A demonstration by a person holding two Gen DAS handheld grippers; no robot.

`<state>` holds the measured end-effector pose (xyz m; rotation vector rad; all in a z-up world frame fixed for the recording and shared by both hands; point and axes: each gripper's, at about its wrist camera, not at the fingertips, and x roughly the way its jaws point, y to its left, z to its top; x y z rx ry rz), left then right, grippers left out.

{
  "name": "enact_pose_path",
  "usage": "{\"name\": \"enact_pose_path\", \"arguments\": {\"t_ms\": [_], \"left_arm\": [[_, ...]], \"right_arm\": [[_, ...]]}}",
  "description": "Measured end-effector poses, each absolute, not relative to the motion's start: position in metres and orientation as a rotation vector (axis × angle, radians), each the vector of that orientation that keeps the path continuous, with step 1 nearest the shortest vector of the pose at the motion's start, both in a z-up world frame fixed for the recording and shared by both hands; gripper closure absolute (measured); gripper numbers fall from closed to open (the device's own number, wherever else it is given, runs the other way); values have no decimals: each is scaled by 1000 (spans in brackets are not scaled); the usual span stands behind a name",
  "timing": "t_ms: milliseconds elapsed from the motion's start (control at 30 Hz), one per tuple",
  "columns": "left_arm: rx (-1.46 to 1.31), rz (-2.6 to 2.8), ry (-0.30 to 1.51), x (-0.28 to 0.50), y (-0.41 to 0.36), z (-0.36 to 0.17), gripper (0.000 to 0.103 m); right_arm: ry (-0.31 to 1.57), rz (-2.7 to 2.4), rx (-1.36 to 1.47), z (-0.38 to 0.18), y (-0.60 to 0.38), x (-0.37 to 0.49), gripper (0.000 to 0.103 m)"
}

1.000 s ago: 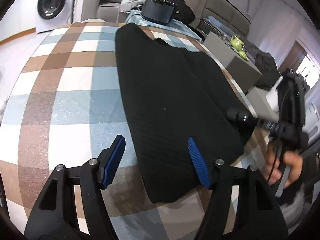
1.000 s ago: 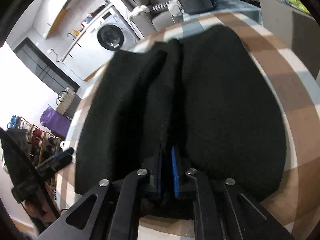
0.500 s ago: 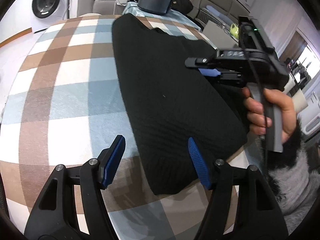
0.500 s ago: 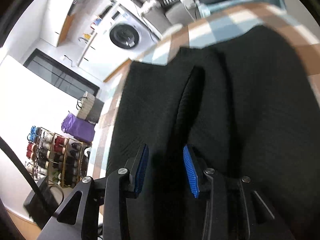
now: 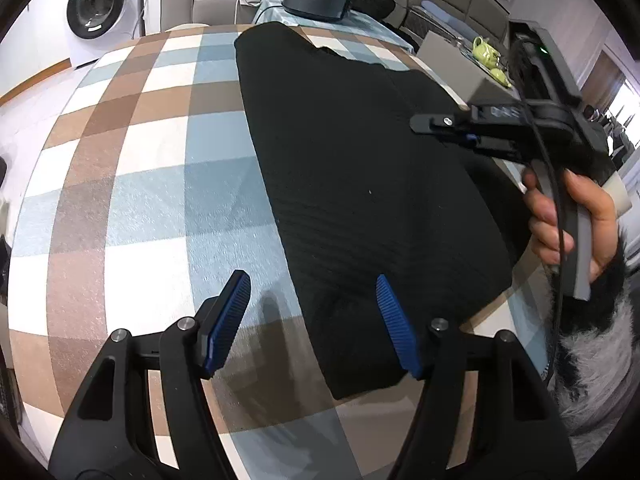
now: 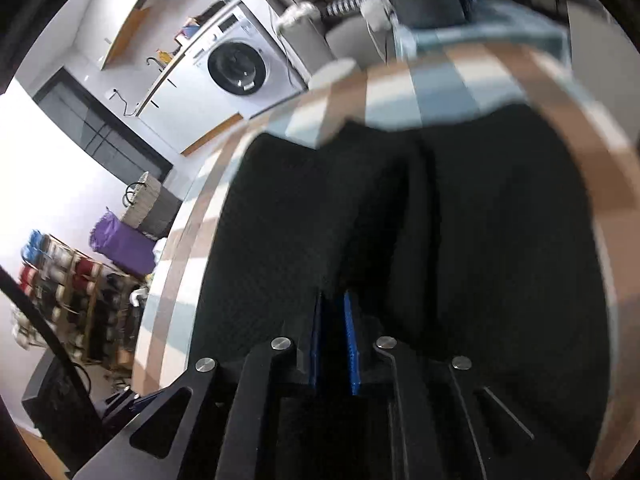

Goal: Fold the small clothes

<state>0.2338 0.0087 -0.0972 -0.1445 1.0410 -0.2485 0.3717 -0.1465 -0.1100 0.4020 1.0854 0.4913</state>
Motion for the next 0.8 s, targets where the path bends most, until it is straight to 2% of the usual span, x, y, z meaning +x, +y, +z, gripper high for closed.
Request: {"name": "enact_pose_path", "arguments": {"t_ms": [33,100,133,367,433,467,500,633,800], "left_arm": [[-147,-250,1041,233,9,-98,40],[-150,-251,1047,230,9,-99,40],[-152,-251,1049,230,10,-100,40],[-160,-253,1056,224,14,-103,39],[-160,-251,1052,224,15,-102,39],[-160,-248,1051,224,15,-102,39],[-162,-244,1050,223,15,-101,39],[-161,-249,1037,217,17,-97,39],[-152,-256,1054,214,14,-100,39]], "right_arm": [[1088,524,416,-113,-151,366,86],[1090,593,441,-116,-154,346,67],[1091,628,450,-118,-156,333,64],[1071,747,439,-132,-164,272,62],[1050,742,423,-133,-161,272,73],[1041,743,405,-130,-159,272,92],[1025,752,396,-125,-159,270,95],[895,806,429,-100,-170,259,96],[1065,642,303,-130,-168,271,96]]}}
